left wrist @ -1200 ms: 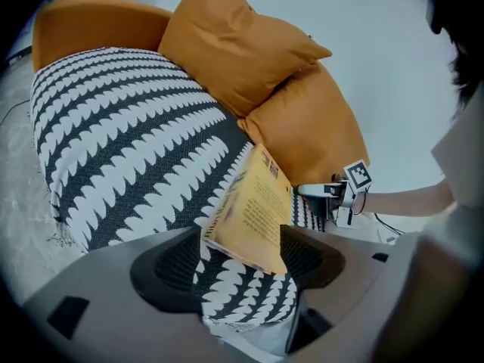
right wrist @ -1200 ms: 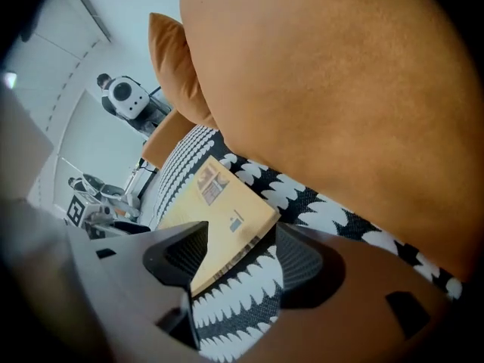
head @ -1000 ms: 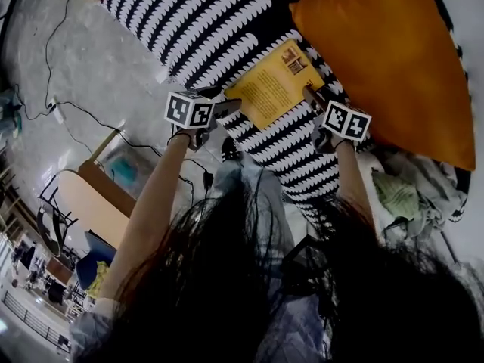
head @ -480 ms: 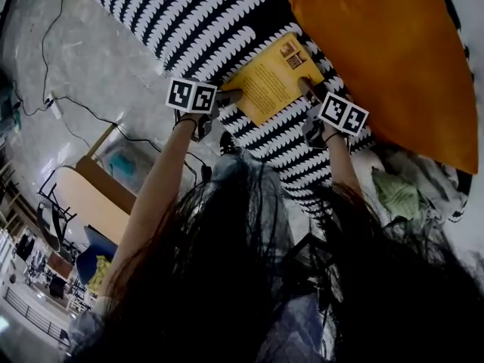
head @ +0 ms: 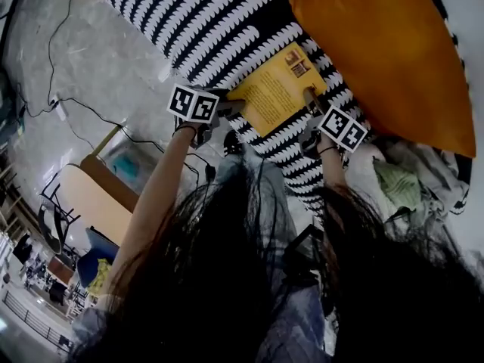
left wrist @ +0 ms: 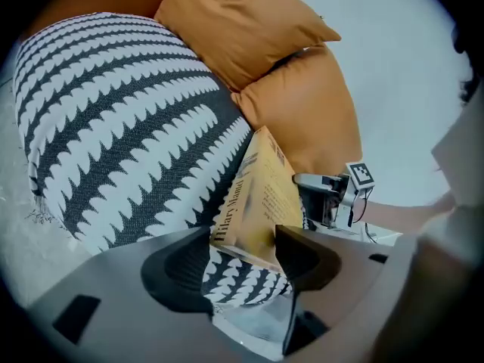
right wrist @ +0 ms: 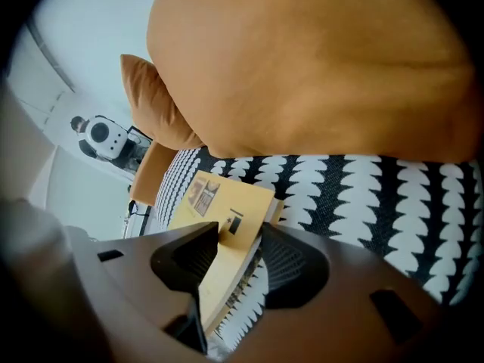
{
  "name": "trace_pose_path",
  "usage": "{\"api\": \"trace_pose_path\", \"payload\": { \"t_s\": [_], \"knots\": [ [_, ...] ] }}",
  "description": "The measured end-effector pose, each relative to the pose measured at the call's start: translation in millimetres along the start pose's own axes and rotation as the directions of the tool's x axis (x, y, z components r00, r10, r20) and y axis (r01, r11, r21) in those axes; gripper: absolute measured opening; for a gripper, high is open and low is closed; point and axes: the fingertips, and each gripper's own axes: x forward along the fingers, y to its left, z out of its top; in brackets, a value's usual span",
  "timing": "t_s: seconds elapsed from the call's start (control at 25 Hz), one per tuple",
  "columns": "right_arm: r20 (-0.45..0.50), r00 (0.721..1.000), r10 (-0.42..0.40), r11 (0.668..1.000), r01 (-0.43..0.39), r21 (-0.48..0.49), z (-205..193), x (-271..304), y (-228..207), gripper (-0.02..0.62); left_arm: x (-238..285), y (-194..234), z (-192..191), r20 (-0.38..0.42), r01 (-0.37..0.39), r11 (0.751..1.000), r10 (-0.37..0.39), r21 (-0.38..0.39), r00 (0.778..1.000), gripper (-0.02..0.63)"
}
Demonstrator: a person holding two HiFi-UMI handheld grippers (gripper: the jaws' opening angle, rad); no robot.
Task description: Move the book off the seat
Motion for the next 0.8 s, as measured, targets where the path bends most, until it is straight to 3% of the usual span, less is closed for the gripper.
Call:
{"api": "trace_pose_path", "payload": {
  "t_s": [0.32, 0.56, 0.8],
  "knots": [
    [0.081, 0.996, 0.022, 1.000, -0.021, -0.013, -9.7, -56.7, 23.9, 0.183, -35.1, -39.9, -12.0, 0.078, 0.010, 0.993, -0.019, 0.114, 0.997, 0.278],
    [0.126, 0.990, 0.062, 0.996, -0.053, -0.067, 12.0, -89.5, 77.9, 0.183, -89.5, -68.0, 11.9, 0.240, 0.014, 0.994, -0.040, 0.111, 0.970, 0.263],
    [0.153, 0.984, 0.092, 0.989, -0.071, -0.133, 14.3, -134.9, 122.8, 0.181, -135.6, -106.6, 0.1, 0.319, -0.011, 0.992, -0.030, 0.125, 0.947, 0.261]
  ]
}}
